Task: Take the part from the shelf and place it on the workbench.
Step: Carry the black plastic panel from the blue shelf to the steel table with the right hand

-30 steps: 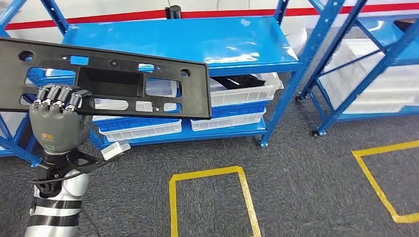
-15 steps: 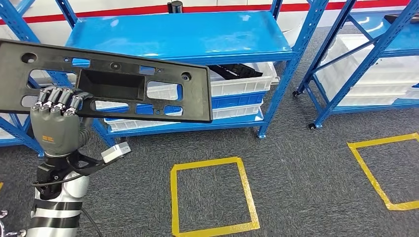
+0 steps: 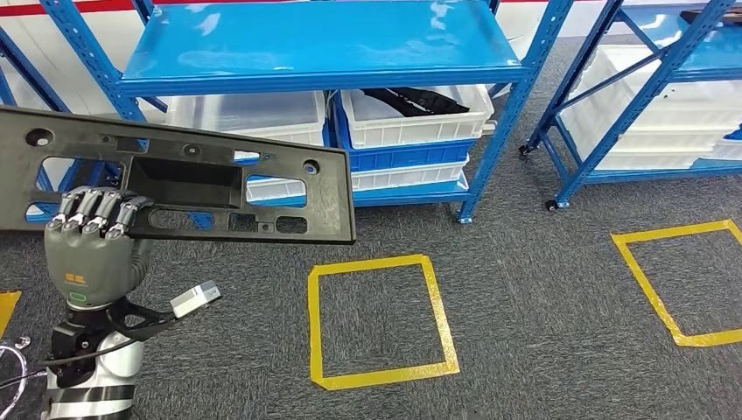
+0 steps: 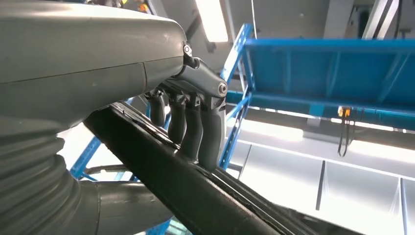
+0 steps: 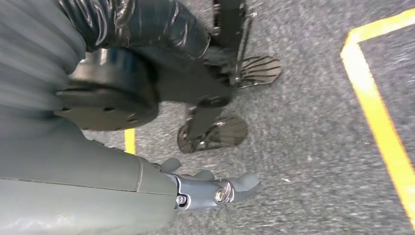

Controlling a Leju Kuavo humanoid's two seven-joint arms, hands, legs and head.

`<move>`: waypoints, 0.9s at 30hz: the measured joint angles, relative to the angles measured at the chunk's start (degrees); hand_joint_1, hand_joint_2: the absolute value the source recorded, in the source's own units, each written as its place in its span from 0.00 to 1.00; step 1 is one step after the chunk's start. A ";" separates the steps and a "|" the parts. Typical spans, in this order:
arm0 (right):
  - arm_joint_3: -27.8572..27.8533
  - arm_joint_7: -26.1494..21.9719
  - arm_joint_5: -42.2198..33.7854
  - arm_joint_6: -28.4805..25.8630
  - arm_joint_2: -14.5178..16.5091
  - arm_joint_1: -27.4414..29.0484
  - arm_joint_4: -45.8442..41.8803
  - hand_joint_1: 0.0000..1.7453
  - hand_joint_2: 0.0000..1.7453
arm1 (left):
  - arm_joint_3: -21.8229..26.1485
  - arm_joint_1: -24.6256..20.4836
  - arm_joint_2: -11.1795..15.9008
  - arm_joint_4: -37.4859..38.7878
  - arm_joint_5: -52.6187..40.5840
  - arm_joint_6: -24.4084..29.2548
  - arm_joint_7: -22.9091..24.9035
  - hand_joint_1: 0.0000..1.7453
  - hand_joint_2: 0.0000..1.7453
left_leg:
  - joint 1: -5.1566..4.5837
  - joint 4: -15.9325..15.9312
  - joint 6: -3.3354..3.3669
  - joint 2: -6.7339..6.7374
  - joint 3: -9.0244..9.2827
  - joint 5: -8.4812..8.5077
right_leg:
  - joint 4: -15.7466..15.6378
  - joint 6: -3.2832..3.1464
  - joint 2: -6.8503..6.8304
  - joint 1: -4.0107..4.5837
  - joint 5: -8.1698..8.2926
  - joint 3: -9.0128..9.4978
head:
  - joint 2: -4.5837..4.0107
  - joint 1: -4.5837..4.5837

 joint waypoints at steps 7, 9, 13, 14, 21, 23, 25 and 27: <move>-0.49 -1.01 -0.31 0.36 0.79 0.28 0.02 0.00 1.00 | 3.44 3.23 -1.81 -2.49 0.20 0.01 -2.48 1.00 1.00 | 0.34 7.44 -2.35 0.02 -2.08 -8.11 | -2.30 -2.38 -0.39 -0.76 4.08 -2.48 | 0.00 -0.05; -0.52 -1.05 -0.41 0.41 0.96 0.32 0.02 0.00 1.00 | 3.98 3.77 -1.99 -2.69 0.19 0.01 -2.74 1.00 1.00 | 0.44 14.08 -2.86 0.02 -2.60 -10.94 | -2.13 -2.37 -0.48 -0.75 5.26 -4.04 | 0.00 -0.09; -0.69 -1.08 -0.47 0.44 1.26 0.42 0.02 0.00 1.00 | 4.75 4.82 -2.47 -3.92 -0.03 0.01 -3.62 1.00 1.00 | 0.95 7.89 -3.43 -0.02 5.63 -7.51 | -1.09 -1.60 -0.53 -0.97 6.69 -6.90 | 0.00 -0.11; -0.74 -1.08 -0.47 0.42 1.37 0.45 0.02 0.00 1.00 | 4.80 4.92 -2.54 -4.34 -0.13 0.01 -3.71 1.00 1.00 | 0.89 4.20 -3.39 -0.12 8.17 -7.68 | -0.72 -1.29 -0.59 -0.91 6.89 -7.37 | 0.00 -0.08; -1.42 -1.13 -0.64 0.41 1.78 0.58 0.02 0.00 1.00 | 3.33 2.86 -2.04 -5.49 -2.03 0.00 1.45 1.00 1.00 | 0.69 -0.93 -0.37 -0.06 8.43 -7.22 | 4.40 0.38 -0.35 -0.88 3.91 -11.26 | 0.00 0.21; -1.72 -1.04 -0.69 0.53 1.81 0.56 0.02 0.00 1.00 | 1.98 1.73 -1.33 -5.52 -2.69 0.00 3.86 1.00 1.00 | 0.62 -0.89 0.30 0.04 7.11 -6.27 | 11.90 0.32 -0.17 -0.98 -0.12 -13.57 | 0.00 0.41; -1.98 -1.01 -0.74 0.72 1.80 0.55 0.02 0.00 1.00 | 0.88 0.88 -0.64 -5.52 -3.18 0.00 5.26 1.00 1.00 | 0.64 -0.86 0.33 0.18 5.92 -5.34 | 16.08 1.13 -0.16 -1.12 -1.18 -13.81 | 0.00 0.41; -2.16 -0.99 -0.78 0.91 1.78 0.50 0.02 0.00 1.00 | 0.12 0.34 -0.12 -5.52 -3.43 0.00 5.83 1.00 1.00 | 0.75 -0.85 0.01 0.25 4.97 -4.49 | 11.75 2.35 -0.16 -1.31 0.93 -10.01 | 0.00 0.43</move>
